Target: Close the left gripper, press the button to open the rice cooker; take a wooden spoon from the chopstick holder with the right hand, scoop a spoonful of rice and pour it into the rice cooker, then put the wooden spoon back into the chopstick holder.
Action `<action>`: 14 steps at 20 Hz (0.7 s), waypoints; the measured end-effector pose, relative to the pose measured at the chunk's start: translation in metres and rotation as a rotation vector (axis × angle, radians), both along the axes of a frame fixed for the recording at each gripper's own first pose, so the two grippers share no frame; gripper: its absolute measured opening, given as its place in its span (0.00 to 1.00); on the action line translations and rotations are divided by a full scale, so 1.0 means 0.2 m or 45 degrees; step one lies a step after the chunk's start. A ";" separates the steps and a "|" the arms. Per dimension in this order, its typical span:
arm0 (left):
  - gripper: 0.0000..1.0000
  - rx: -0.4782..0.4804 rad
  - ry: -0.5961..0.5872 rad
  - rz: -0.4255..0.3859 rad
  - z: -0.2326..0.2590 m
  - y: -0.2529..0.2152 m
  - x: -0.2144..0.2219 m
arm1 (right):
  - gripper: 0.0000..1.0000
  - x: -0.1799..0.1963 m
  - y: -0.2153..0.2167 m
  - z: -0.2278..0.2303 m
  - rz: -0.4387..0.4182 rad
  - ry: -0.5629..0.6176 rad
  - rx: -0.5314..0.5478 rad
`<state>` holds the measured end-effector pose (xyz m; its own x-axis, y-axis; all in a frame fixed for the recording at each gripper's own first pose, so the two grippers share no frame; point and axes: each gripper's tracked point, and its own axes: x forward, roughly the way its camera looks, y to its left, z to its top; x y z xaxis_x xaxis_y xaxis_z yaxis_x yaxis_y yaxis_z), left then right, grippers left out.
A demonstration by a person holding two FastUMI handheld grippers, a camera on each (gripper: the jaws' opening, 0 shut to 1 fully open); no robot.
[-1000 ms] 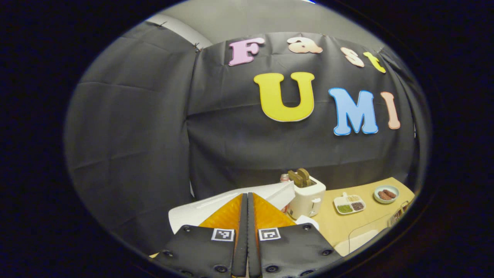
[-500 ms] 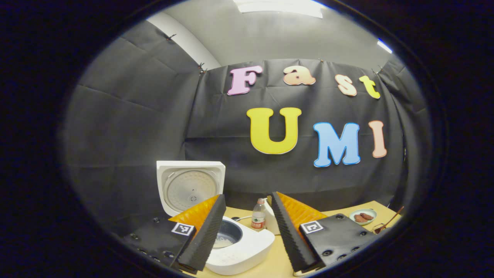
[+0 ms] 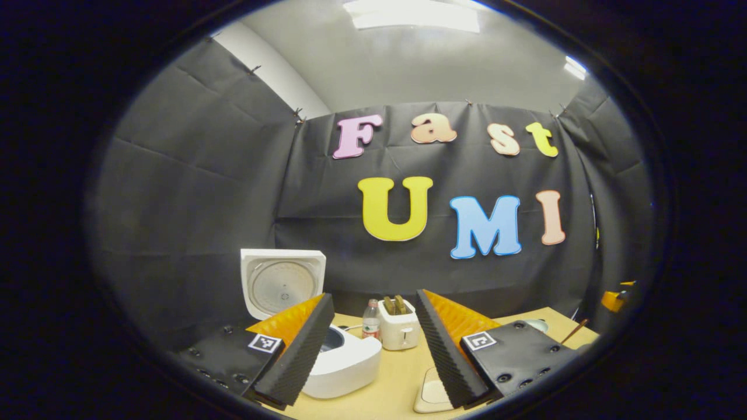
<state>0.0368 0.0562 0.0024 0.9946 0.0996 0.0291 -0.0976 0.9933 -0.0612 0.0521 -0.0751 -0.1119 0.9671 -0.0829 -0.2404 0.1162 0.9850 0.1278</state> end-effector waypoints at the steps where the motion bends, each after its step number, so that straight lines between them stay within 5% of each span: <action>1: 0.97 0.016 0.008 0.006 0.00 -0.01 -0.02 | 0.96 0.02 0.00 -0.06 0.000 0.031 0.035; 14: 0.97 0.093 0.101 0.105 -0.01 -0.07 -0.24 | 0.96 0.21 0.01 -0.60 0.039 0.376 0.266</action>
